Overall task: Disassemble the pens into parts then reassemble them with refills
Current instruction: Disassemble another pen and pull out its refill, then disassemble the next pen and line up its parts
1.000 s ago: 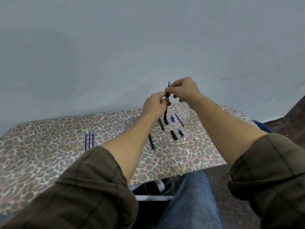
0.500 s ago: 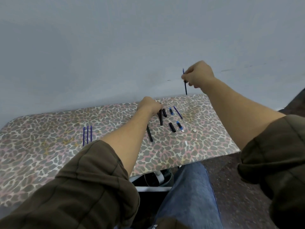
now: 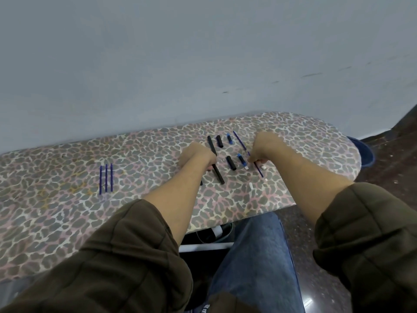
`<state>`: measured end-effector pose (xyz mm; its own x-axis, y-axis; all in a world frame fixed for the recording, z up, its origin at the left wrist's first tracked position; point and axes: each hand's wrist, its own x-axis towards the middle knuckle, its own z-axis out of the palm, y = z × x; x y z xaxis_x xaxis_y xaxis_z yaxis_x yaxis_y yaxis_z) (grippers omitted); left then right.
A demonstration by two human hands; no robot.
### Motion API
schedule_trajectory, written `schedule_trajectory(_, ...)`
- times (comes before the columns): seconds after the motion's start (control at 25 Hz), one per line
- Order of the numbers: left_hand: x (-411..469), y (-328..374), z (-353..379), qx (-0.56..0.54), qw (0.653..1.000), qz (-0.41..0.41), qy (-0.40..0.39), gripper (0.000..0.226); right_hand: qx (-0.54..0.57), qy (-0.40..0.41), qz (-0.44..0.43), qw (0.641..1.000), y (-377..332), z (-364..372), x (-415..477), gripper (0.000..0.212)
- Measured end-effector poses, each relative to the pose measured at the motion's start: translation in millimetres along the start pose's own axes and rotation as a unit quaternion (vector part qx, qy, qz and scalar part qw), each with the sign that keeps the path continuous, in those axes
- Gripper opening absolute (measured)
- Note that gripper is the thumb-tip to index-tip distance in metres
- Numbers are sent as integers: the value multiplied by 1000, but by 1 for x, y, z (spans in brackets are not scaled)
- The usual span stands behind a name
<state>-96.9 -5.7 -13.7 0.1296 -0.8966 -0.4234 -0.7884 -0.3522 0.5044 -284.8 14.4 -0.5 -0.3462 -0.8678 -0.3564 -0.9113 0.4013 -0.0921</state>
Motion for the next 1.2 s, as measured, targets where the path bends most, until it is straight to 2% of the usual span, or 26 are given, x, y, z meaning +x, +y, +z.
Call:
schedule_trajectory(0.16,0,1,3,16,1000,13,-3,18,-11,-6,2,1000,-2,2,2,36)
schedule_trajectory(0.52,-2,2,5,-2,1000,18,-23,28,17,-35,1,999,-1,-1,0,25)
schedule_trajectory(0.76,-5,4,3,9,999,19,-33,24,38,-47,7,998,2,-1,1,26)
schedule_trajectory(1.2,-7,7,3,-20,997,-3,-71,32,64,-61,8,996,4,-4,0,26)
